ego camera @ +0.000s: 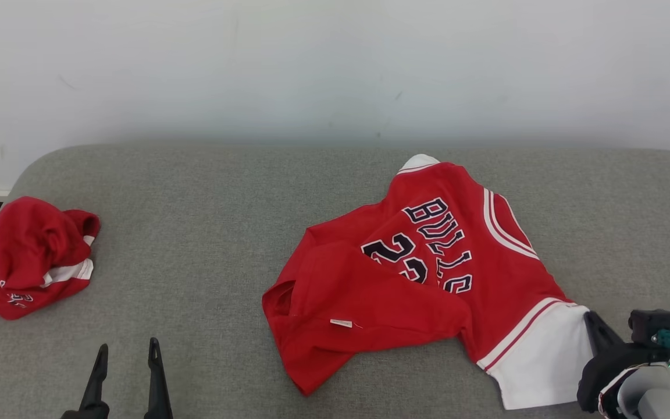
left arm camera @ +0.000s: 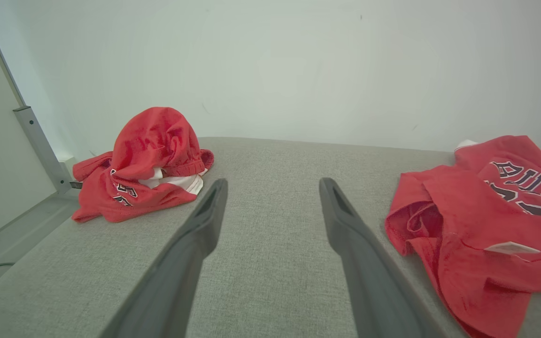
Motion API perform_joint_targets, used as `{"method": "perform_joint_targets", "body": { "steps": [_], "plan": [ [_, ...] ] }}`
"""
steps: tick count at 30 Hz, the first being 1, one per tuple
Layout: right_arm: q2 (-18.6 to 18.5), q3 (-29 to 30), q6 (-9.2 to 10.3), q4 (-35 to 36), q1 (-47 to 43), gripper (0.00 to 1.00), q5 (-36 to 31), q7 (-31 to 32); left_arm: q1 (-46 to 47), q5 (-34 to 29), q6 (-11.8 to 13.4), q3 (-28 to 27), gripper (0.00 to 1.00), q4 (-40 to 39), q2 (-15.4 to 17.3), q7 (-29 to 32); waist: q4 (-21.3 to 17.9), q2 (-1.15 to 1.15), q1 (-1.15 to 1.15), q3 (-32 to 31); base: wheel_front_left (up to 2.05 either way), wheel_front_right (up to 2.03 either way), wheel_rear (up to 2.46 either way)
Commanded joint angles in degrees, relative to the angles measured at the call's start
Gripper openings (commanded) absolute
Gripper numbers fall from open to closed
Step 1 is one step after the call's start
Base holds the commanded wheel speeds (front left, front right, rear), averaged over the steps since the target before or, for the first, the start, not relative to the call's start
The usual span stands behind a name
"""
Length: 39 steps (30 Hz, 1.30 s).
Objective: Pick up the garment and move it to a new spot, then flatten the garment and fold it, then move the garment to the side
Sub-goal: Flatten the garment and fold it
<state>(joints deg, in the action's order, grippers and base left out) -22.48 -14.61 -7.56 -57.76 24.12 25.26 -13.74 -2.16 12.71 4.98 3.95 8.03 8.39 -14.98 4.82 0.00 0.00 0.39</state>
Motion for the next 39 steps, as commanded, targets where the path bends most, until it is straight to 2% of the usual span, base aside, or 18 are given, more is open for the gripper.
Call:
{"method": "perform_joint_targets", "body": {
  "steps": [1, 5, 7, 8, 9, 17, 20, 26, 34, 39],
  "plan": [
    [-0.69, 0.62, 0.11, 0.75, 0.49, 0.0, -1.29, -0.59, 0.33, 0.09, -0.29, 0.13, 1.0, 0.18, -0.24, -0.21, -0.43, 0.0, 0.0, -0.07, 0.0, 0.0, 0.0],
    [-2.11, 2.64, 0.11, 1.98, 0.65, 0.0, -3.17, -1.04, 0.43, 0.18, -0.2, 0.06, 1.0, 0.18, -0.43, -0.21, -0.9, 0.0, 0.0, -0.06, 0.0, 0.0, 0.0],
    [-1.19, 3.36, 0.11, 2.53, 0.35, 0.0, -3.4, -0.76, 0.12, 0.3, -0.31, 0.02, 1.0, 0.25, -0.6, -0.22, -1.35, 0.0, 0.0, 0.04, 0.0, 0.0, 0.0],
    [-1.08, 3.53, 0.11, 2.59, 0.18, 0.77, -3.68, -0.26, 0.1, 0.37, -0.28, -0.03, 1.0, 0.3, -0.63, -0.22, -1.52, 0.0, 0.0, 0.13, 0.0, 0.0, 0.0],
    [-1.25, 3.81, 0.11, 2.77, 0.16, 1.0, -3.89, -0.2, 0.13, 0.37, -0.35, 0.0, 1.0, 0.37, -0.7, -0.23, -1.62, 0.0, 0.0, 0.2, 0.0, 0.0, 0.0],
    [-1.32, 8.43, 0.11, 6.35, -2.31, 1.0, -5.87, -1.07, -0.49, -0.05, -0.67, -0.34, 1.0, -0.03, -1.12, -0.24, -3.09, 0.0, 0.0, -0.52, 0.0, 0.0, 0.0],
    [-0.63, 10.94, 0.11, 9.7, -4.65, 1.0, -6.83, -1.4, -0.85, 0.07, -0.92, -0.41, 1.0, 0.14, -0.96, -0.23, -3.94, 0.0, 0.0, -1.03, 0.0, 0.0, 0.0],
    [2.48, 14.94, 0.11, 16.47, -9.6, 1.0, -9.12, -1.37, 0.52, 0.25, -3.0, 1.95, 1.0, 1.82, -1.26, 0.24, -6.21, 0.0, 0.0, -1.02, 0.0, 0.0, 0.0],
    [4.65, 15.13, 0.11, 19.49, -11.18, 1.0, -11.4, 2.28, 7.2, 1.17, -7.37, 6.34, 1.0, 9.04, -2.22, 2.39, -9.89, 0.0, 0.0, 0.74, 0.0, 0.0, 0.0],
    [4.87, 12.89, 0.11, 18.78, -9.2, 1.0, -11.3, 3.28, 11.73, 2.35, -8.83, 7.37, 1.0, 16.19, -2.65, 2.8, -12.0, 0.0, 0.0, 2.81, 0.0, 0.0, 0.0]
  ]
}}
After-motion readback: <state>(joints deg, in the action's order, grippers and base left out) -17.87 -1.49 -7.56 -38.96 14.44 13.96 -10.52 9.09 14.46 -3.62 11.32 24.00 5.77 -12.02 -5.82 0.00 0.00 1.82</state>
